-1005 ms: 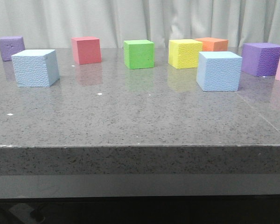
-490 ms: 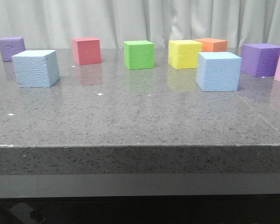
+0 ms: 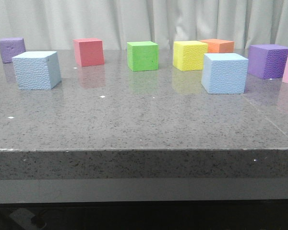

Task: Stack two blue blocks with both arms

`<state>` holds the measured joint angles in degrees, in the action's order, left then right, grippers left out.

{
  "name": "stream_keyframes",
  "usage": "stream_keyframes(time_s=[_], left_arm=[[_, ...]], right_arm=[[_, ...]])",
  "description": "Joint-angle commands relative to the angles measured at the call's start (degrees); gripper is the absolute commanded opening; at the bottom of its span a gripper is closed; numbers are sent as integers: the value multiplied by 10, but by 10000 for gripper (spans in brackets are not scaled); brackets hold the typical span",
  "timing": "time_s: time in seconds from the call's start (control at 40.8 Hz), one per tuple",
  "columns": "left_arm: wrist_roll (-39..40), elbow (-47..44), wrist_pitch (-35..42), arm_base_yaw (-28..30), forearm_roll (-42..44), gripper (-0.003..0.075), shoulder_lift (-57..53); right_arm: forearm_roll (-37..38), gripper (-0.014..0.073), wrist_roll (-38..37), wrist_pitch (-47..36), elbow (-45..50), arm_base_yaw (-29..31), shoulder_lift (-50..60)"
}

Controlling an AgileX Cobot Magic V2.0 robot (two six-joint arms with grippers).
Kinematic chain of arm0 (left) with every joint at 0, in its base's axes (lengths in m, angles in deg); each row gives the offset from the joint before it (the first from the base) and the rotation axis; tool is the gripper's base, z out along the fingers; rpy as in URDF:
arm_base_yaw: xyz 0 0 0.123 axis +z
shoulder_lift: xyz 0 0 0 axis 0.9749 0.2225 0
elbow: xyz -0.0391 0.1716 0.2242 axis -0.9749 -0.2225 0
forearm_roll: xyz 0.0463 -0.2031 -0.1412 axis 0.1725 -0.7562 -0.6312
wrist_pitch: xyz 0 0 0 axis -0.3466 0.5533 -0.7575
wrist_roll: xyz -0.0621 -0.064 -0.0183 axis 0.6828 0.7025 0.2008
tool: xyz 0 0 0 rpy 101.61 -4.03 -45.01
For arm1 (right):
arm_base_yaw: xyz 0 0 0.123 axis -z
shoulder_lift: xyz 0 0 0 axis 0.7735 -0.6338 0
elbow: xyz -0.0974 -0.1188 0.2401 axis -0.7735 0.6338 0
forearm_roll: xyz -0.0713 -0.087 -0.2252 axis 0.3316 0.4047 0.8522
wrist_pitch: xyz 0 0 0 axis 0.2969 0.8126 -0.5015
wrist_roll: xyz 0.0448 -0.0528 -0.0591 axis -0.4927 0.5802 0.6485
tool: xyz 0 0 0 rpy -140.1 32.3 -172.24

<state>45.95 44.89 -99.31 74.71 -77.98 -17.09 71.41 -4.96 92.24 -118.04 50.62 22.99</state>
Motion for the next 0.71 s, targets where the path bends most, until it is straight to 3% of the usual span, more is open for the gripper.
stream_keyframes(time_s=[0.0, 0.221, 0.294, 0.368, 0.466, 0.515, 0.588, 0.687], left_arm=[[0, 16, 45, 0, 0, -20, 10], [0, 16, 49, 0, 4, -16, 11], [0, 16, 57, 0, 4, 39, 11], [0, 16, 67, 0, 4, 175, 11], [0, 16, 71, 0, 4, 396, 12], [0, 16, 70, 0, 4, 471, 12], [0, 16, 70, 0, 4, 510, 12], [0, 16, 70, 0, 4, 490, 12]], right_arm=[[6, -119, 3, -49, -19, 0, -8], [11, -113, 3, -56, -19, 0, -8], [11, -57, 3, -56, -19, 0, -8], [11, 85, 3, -56, -19, 0, -8], [11, 362, 3, -57, -19, 0, -8], [11, 475, 3, -57, -19, 0, -8], [10, 598, 3, -57, -19, 0, -8], [10, 612, 3, -57, -19, 0, -8]])
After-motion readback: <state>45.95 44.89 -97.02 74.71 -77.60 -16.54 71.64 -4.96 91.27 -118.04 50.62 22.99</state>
